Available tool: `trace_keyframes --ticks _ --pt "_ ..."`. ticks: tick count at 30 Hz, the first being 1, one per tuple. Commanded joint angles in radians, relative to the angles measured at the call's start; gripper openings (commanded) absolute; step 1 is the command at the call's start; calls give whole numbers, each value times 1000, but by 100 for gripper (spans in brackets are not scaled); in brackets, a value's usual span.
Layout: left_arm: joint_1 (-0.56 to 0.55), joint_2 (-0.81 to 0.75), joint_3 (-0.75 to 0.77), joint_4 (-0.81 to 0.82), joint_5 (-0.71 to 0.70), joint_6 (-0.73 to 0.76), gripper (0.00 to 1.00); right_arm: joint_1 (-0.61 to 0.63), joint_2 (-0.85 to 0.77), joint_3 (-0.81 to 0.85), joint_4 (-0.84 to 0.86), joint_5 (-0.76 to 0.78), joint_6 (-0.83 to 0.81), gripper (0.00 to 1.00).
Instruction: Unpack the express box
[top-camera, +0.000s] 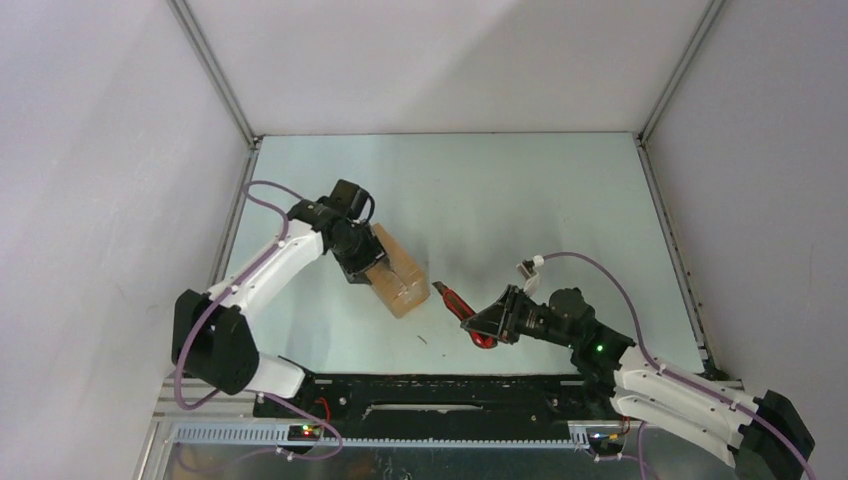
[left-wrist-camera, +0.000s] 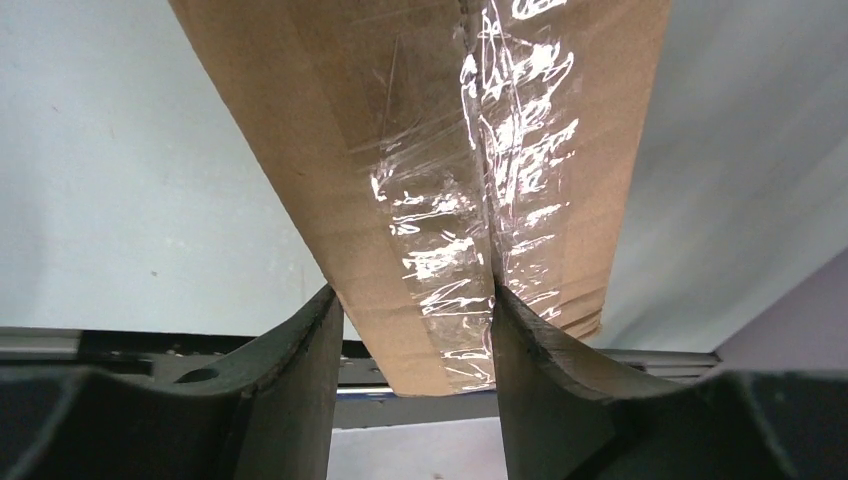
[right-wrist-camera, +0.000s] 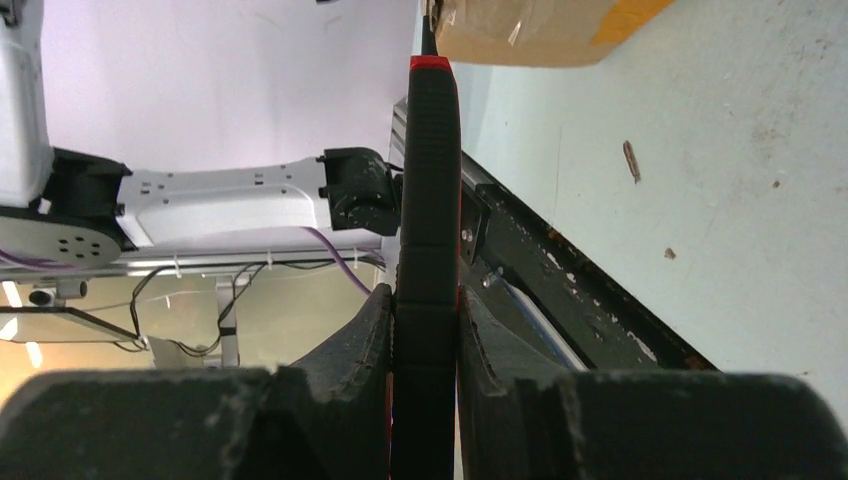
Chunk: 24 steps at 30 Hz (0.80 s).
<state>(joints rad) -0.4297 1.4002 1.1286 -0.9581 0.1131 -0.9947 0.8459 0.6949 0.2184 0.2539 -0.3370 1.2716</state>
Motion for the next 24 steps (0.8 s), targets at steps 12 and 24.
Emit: trace_keyframes --ticks 12,24 --pt "-46 -15 219 -92 -58 318 87 -104 107 117 -173 40 -197 0" --pt "186 -127 58 -70 -200 102 82 -92 315 210 -101 96 -249 0"
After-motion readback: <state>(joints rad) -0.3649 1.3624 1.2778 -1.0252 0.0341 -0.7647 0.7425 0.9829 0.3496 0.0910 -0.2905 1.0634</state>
